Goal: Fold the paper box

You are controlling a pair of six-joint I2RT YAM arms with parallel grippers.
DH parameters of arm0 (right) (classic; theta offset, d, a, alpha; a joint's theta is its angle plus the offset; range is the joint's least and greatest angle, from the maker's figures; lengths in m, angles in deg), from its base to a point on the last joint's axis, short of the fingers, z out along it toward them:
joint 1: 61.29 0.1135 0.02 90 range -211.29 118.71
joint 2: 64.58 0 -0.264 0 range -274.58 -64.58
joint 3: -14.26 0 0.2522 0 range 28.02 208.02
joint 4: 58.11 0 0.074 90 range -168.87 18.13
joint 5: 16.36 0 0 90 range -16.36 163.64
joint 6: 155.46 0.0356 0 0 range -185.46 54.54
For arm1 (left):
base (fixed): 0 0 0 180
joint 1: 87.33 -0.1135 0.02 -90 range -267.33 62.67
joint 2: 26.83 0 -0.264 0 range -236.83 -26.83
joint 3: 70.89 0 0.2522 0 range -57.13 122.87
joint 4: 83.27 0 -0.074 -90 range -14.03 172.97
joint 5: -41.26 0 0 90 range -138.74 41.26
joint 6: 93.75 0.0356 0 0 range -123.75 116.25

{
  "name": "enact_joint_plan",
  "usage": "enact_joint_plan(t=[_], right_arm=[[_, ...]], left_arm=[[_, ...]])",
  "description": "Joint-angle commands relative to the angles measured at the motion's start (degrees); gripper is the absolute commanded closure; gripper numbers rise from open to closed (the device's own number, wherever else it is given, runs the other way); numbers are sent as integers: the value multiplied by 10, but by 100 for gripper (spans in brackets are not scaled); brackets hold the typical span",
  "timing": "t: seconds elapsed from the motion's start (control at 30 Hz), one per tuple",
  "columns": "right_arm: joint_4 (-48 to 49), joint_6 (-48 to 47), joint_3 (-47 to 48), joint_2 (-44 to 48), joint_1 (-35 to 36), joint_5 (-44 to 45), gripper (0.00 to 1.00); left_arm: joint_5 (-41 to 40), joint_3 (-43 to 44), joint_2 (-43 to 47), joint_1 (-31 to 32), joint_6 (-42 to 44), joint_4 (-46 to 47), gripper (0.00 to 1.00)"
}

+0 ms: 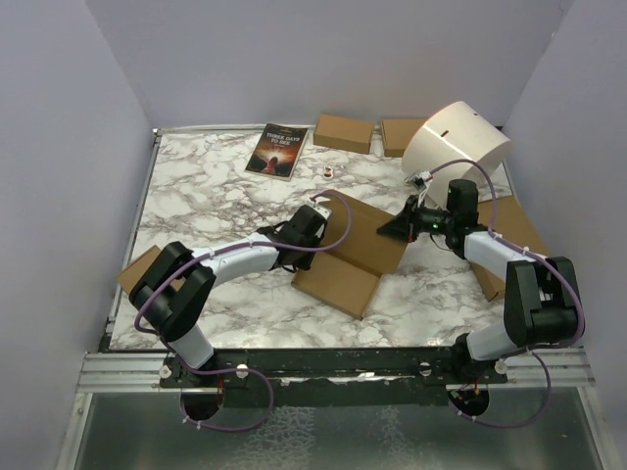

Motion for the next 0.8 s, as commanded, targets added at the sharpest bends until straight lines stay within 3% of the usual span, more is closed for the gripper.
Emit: enact_joint_plan(t=[0.0,0.2,0.27,0.47,0.5,0.6,0.77], right_arm=[[-2,-7,-1,6,2,-18,99],[-2,-7,-2,6,2,-18,99],[-2,-7,-1,7,2,-18,99],[-2,-10,-1,9,2,-23,99],[-1,-11,-1,8,2,-24,99],[-5,-18,2,11,2,-29,99],[-59,-79,26,21,2,-39,99]], left_arm=[[18,-20,11,-3,-17,-9,71],[13,-33,2,-3,-22,-5,84],[3,-38,1,-1,-24,-4,100],[-38,-53,14,10,-30,5,100],[-37,-55,19,11,-32,8,99],[-32,-56,41,11,-43,20,83],[-16,-65,105,11,-59,50,64]])
